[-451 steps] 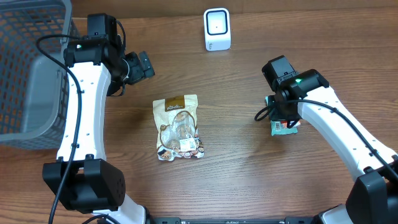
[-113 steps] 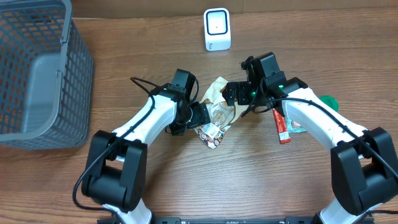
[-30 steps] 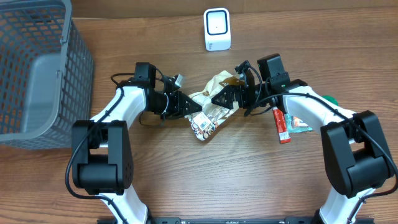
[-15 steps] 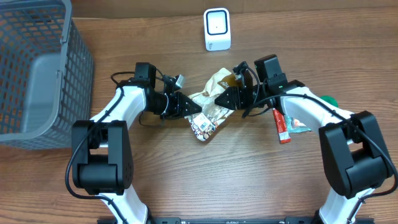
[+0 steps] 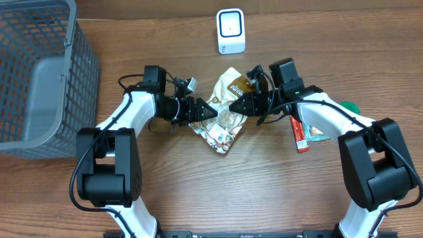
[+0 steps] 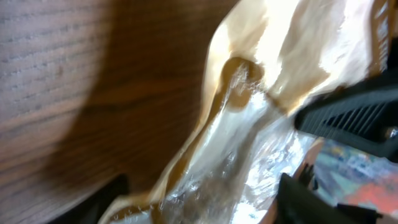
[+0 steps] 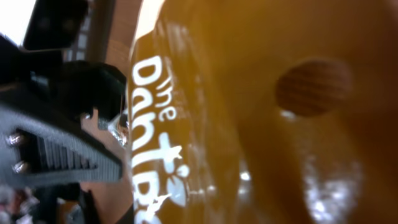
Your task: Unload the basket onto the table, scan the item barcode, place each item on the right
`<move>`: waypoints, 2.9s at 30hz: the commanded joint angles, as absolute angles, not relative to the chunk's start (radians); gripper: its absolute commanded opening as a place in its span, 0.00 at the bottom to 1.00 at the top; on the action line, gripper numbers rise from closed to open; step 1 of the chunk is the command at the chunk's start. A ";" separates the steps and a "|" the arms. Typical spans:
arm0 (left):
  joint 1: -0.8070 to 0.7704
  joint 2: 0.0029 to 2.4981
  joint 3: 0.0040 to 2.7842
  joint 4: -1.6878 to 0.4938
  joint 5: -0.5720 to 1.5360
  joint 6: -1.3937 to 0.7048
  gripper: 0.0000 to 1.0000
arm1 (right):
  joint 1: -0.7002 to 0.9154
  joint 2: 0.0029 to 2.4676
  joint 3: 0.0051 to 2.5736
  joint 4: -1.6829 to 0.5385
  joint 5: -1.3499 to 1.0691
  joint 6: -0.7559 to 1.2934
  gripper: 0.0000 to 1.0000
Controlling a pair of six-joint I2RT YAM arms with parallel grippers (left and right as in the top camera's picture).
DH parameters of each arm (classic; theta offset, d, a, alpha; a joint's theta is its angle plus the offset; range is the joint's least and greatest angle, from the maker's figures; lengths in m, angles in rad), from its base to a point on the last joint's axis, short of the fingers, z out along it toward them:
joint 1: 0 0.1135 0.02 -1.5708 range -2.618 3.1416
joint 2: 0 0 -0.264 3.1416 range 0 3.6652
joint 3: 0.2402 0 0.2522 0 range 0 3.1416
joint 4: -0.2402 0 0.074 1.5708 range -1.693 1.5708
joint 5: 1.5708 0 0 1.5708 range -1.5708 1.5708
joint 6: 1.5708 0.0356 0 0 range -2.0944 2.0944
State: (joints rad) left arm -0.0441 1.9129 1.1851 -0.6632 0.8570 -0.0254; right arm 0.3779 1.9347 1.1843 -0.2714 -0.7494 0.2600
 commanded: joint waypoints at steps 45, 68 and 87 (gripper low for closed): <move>0.184 1.915 1.560 -0.849 0.347 -0.165 1.00 | 0.474 1.843 1.555 0.086 -0.382 -0.644 0.04; 0.184 1.915 1.560 -0.849 0.347 -0.165 1.00 | 0.501 2.218 1.556 0.763 -0.012 -0.966 0.04; 0.184 1.915 1.560 -0.849 0.347 -0.165 1.00 | 0.470 2.386 1.712 0.813 -0.009 -1.024 0.04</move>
